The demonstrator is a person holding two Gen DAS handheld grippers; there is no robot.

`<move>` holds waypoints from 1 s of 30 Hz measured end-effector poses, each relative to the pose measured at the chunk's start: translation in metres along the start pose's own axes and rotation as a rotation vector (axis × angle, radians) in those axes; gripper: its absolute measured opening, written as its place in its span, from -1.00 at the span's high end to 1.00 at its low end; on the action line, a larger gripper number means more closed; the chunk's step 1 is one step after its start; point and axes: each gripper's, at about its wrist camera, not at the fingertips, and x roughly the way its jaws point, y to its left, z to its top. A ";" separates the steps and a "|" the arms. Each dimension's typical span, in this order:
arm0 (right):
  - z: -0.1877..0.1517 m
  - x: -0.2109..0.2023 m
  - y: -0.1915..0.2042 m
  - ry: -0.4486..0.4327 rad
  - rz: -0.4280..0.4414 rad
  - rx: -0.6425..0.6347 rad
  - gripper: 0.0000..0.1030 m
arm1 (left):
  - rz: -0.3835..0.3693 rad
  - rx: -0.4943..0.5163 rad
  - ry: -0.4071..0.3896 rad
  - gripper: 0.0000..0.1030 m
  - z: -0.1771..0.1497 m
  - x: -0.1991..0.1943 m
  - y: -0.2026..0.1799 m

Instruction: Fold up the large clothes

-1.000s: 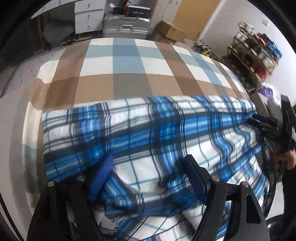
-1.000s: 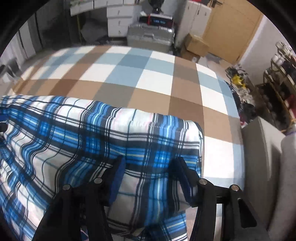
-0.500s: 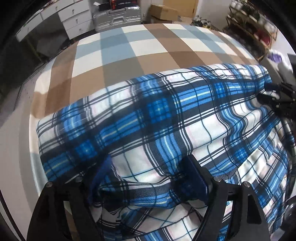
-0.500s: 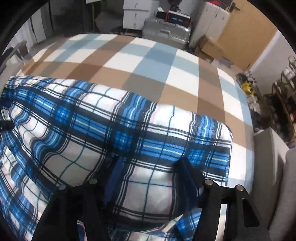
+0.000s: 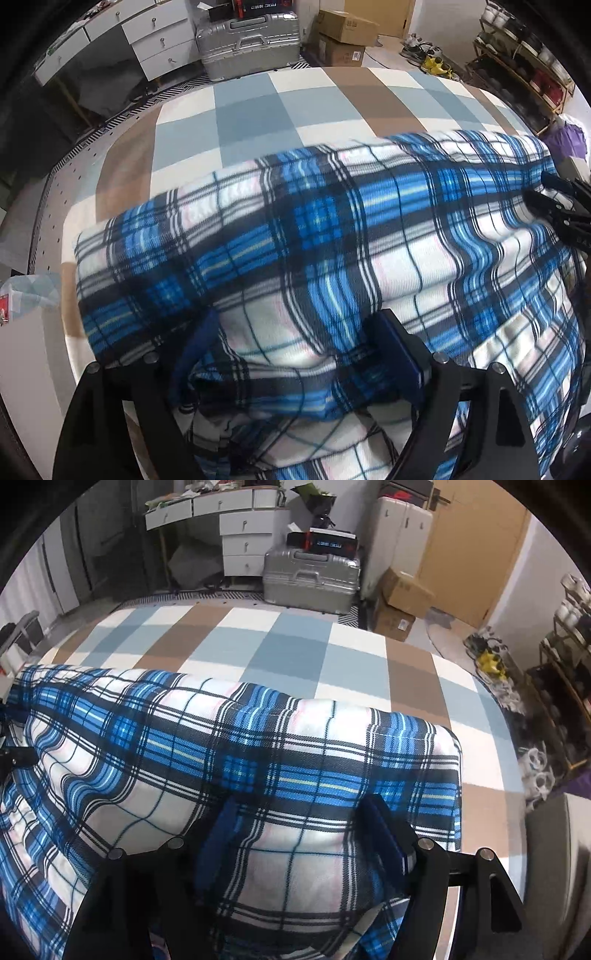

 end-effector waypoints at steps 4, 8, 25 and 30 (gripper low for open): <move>-0.034 -0.029 0.006 -0.069 -0.031 -0.086 -0.36 | -0.005 -0.009 -0.020 -0.63 -0.035 -0.012 -0.001; -0.049 -0.048 0.003 -0.073 -0.052 -0.061 -0.34 | 0.037 0.004 -0.016 -0.63 -0.050 -0.020 -0.003; -0.061 -0.090 0.013 0.001 0.069 0.091 -0.33 | -0.039 0.007 -0.044 -0.67 -0.066 -0.042 -0.030; -0.102 -0.188 -0.004 -0.170 0.217 0.184 -0.36 | -0.068 -0.040 -0.192 -0.67 -0.121 -0.115 -0.019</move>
